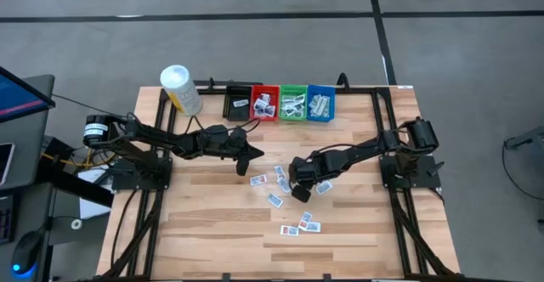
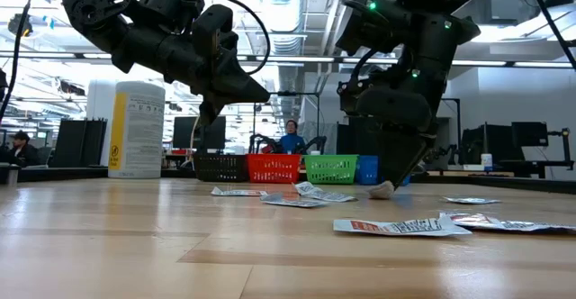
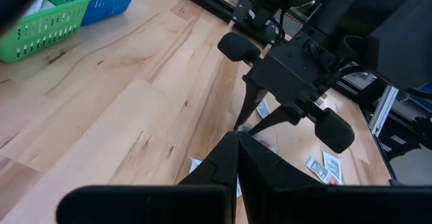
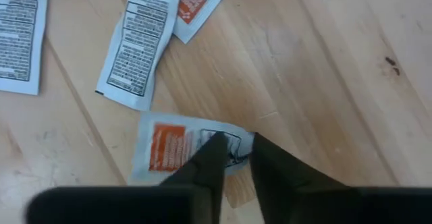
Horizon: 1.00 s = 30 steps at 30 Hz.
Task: Pick & Place First Aid Supplies
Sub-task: Put the ointment pack into the black bin
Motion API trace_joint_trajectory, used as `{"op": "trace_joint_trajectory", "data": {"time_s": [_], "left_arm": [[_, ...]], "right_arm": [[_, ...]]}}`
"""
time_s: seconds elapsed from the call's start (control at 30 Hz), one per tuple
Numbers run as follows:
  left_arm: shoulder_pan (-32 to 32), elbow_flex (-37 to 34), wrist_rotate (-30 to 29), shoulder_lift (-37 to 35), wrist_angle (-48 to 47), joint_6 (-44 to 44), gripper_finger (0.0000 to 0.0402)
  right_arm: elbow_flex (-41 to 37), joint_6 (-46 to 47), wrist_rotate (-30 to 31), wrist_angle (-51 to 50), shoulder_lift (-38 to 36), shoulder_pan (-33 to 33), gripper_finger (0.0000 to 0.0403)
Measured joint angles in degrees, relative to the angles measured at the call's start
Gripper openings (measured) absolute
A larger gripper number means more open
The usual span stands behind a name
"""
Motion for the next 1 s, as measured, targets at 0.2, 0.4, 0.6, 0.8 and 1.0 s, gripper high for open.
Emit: {"op": "trace_joint_trajectory", "data": {"time_s": [0.2,0.4,0.6,0.8,1.0], "left_arm": [[0.0,0.0,0.01,0.0,0.03,0.01,0.0008],[0.0,0.01,-0.02,0.0,0.3,0.01,0.0008],[0.0,0.02,0.01,0.0,1.27,-0.2,0.0008],[0.0,0.04,0.35,0.0,3.99,-5.18,0.0008],[1.18,0.04,4.0,0.0,4.73,-18.3,0.0008]], "right_arm": [[-0.23,-0.35,-1.59,-0.16,-3.95,-0.79,0.0007],[-0.28,-0.77,-2.71,-0.04,-9.11,-1.48,0.0016],[-0.26,-1.97,-1.8,2.49,-13.44,-2.46,0.0005],[-0.24,-2.76,0.32,6.77,-16.62,-4.46,0.0004],[-0.2,-4.72,3.5,12.12,-18.03,-7.26,0.0005]]}}
